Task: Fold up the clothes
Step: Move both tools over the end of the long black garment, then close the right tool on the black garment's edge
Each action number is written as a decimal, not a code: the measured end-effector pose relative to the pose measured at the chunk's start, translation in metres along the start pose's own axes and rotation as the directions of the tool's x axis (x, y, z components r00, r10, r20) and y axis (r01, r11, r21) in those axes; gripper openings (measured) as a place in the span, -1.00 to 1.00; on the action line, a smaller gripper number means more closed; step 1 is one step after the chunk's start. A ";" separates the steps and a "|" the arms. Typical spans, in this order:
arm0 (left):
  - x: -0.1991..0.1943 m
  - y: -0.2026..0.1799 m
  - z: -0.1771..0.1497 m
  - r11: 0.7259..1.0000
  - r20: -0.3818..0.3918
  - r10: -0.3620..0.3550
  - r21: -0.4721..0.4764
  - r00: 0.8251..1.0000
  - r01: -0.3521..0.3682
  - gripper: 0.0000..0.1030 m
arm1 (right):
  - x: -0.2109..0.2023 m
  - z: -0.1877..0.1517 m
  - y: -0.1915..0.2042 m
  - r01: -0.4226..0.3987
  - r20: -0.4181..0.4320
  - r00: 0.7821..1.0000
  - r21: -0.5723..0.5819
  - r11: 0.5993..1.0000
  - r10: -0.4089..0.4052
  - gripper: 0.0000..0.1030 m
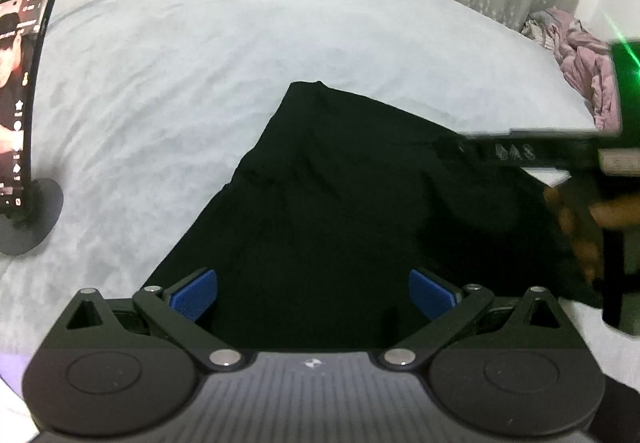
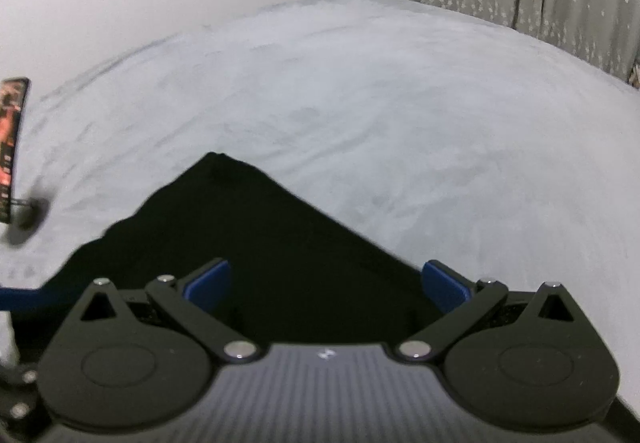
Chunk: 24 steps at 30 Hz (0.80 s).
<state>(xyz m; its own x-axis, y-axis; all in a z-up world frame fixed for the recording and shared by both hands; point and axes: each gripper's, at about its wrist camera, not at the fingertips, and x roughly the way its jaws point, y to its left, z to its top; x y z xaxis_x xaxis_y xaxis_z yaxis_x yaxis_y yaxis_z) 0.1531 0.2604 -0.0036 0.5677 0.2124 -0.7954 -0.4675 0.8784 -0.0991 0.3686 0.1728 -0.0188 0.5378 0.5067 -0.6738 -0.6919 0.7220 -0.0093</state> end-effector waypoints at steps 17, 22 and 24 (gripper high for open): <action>0.007 0.000 0.005 1.000 -0.025 -0.014 -0.026 1.000 0.014 0.98 | 0.056 0.011 -0.022 0.001 -0.029 1.000 0.046 0.999 0.000 0.96; 0.007 0.001 0.005 0.999 -0.032 -0.017 -0.043 0.999 0.016 0.98 | 0.066 0.014 -0.024 -0.005 -0.062 0.998 0.049 0.999 0.008 1.00; 0.007 0.001 0.006 0.999 -0.032 -0.019 -0.050 0.999 0.017 0.98 | 0.068 0.015 -0.023 -0.007 -0.073 0.997 0.045 0.999 0.010 1.00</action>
<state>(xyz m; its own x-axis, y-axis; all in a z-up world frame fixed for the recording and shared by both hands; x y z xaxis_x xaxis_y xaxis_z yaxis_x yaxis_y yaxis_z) 0.1603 0.2651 -0.0055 0.5547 0.1822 -0.8118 -0.4911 0.8594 -0.1426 0.4287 0.1974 -0.0529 0.4945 0.4782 -0.7259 -0.6733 0.7389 0.0281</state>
